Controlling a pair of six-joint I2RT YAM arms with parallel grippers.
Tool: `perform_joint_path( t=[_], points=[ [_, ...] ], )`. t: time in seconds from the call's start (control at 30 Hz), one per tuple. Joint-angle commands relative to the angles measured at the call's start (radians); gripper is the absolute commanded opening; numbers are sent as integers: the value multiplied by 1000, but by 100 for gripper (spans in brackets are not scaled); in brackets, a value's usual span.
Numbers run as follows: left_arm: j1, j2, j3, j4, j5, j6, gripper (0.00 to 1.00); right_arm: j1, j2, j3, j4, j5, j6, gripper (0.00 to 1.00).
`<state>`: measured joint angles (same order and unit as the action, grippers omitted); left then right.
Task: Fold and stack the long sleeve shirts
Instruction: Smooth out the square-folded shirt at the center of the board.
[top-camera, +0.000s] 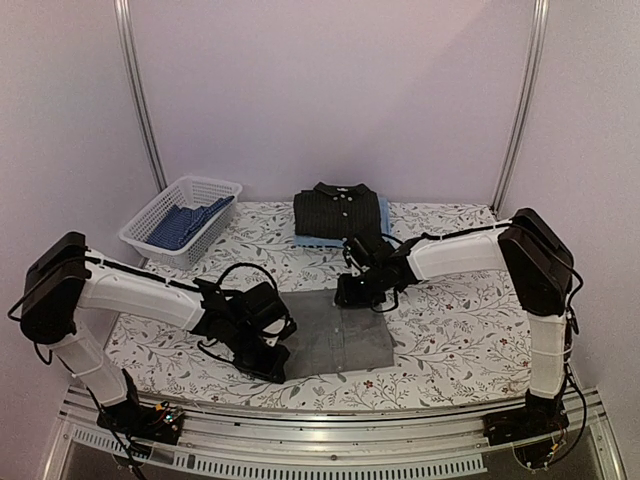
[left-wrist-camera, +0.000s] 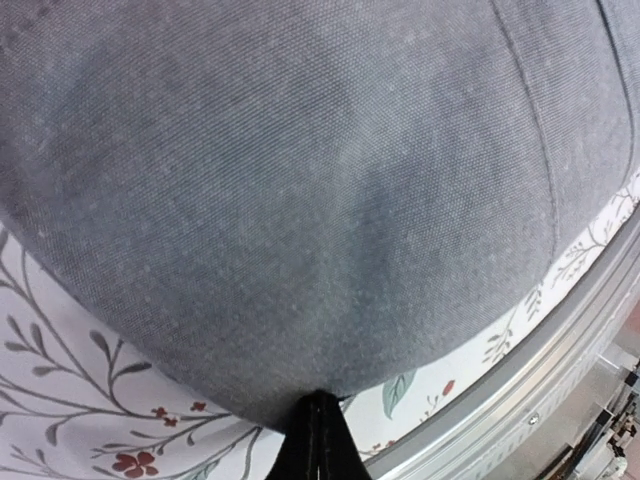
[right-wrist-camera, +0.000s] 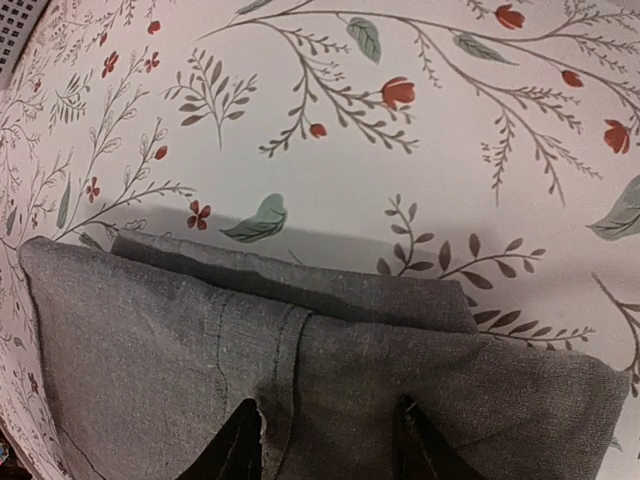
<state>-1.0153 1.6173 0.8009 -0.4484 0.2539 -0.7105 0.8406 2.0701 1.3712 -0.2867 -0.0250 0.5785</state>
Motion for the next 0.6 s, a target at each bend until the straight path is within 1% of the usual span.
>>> perform_joint_path(
  t=[0.0, 0.1, 0.2, 0.3, 0.37, 0.47, 0.57],
  points=[
    [39, 62, 60, -42, -59, 76, 0, -14, -69, -17, -56, 64, 4, 45],
    [55, 54, 117, -88, -65, 95, 0, -14, -119, 1, -86, 80, -15, 47],
    [70, 1, 144, -106, -34, 99, 1, -13, -190, -6, -115, 82, -34, 47],
    [121, -79, 141, -91, 34, 81, 2, 5, -270, -48, -125, 80, -47, 47],
    [164, -121, 130, -79, 44, 66, 3, 28, -306, -77, -137, 80, -53, 46],
    [240, -138, 121, -71, 32, 64, 8, 85, -341, -130, -149, 82, -48, 46],
    [306, -125, 100, -23, 68, 69, 17, 143, -353, -178, -158, 89, -14, 43]
  ],
)
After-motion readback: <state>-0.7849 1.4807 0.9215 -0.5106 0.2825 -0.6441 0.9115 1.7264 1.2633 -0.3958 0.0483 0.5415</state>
